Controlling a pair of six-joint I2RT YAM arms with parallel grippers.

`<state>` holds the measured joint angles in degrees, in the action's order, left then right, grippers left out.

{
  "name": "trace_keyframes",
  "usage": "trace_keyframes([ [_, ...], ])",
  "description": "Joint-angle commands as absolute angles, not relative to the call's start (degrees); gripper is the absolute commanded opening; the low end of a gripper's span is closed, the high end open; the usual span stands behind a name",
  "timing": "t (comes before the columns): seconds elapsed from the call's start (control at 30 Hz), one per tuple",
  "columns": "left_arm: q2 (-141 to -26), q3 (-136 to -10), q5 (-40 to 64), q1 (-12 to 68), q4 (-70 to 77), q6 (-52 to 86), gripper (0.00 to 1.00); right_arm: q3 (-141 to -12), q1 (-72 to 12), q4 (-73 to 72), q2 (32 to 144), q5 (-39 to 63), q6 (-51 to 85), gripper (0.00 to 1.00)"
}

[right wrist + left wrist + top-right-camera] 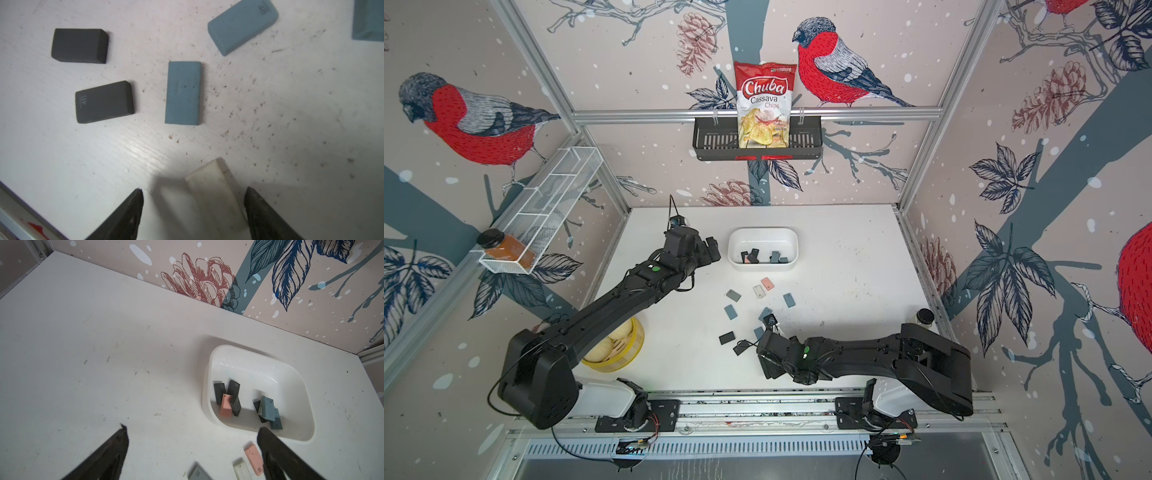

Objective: Put the eraser in the storage box
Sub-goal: Pick up the eraser from the center of the board.

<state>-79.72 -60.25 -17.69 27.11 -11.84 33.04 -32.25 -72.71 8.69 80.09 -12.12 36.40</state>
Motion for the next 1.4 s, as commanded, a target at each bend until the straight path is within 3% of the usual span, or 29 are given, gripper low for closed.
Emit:
trace_keyframes([
  [0.0,-79.37,-59.97,-17.5,26.89,-9.67,33.25,0.97,-32.52,-73.21,9.59,79.93,-8.38,37.31,0.76],
  [1.37,-80.02,-60.44,-16.53,26.54,-10.08,32.41,0.97,-36.19,-74.44,14.85,86.13,-11.15,39.83,0.4],
])
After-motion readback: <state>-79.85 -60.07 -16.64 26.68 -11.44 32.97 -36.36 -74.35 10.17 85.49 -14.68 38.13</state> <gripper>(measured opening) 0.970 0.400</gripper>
